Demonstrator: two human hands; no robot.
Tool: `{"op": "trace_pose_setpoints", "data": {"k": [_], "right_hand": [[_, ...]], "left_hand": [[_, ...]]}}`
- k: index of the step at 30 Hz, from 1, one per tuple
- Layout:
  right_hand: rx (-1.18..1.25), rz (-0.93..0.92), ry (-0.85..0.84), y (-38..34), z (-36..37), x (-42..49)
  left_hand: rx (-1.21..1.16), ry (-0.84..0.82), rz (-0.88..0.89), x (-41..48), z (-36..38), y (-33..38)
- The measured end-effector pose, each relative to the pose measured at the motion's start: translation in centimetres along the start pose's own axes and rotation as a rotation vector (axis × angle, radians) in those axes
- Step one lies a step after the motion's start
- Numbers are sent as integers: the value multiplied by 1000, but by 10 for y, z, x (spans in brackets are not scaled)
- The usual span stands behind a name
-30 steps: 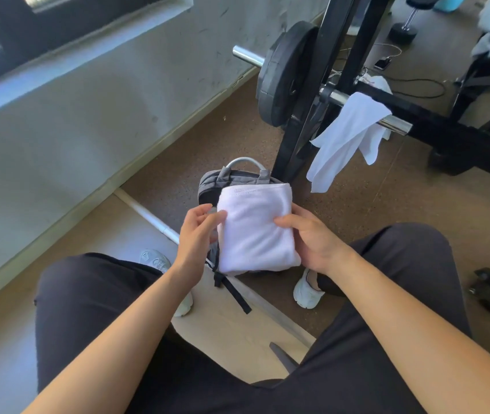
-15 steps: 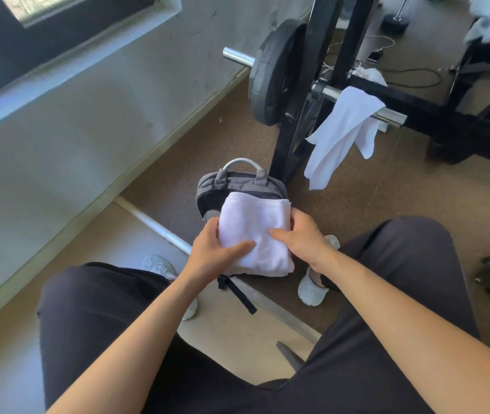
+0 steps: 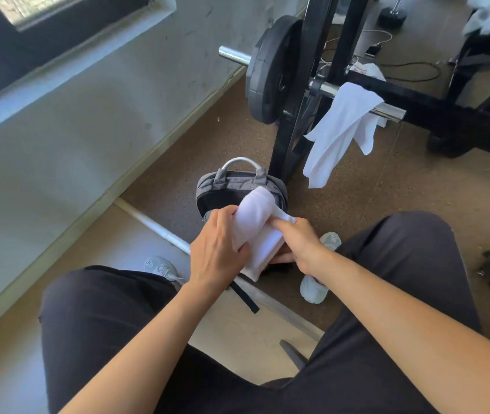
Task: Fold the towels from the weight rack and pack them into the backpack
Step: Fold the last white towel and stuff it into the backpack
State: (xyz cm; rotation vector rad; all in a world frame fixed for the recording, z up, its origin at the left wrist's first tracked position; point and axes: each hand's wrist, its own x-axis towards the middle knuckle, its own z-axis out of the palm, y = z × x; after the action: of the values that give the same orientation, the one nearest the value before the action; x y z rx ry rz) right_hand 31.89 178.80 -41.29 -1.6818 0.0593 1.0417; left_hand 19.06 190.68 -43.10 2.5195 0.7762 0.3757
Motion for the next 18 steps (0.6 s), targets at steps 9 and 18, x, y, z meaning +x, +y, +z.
{"op": "trace_pose_setpoints", "data": {"k": [9, 18], "right_hand": [[329, 101, -224, -11, -18, -3], [209, -41, -373, -14, -26, -4]], "left_hand": [[51, 52, 555, 6, 3, -10], [2, -66, 617, 4, -3, -8]]}}
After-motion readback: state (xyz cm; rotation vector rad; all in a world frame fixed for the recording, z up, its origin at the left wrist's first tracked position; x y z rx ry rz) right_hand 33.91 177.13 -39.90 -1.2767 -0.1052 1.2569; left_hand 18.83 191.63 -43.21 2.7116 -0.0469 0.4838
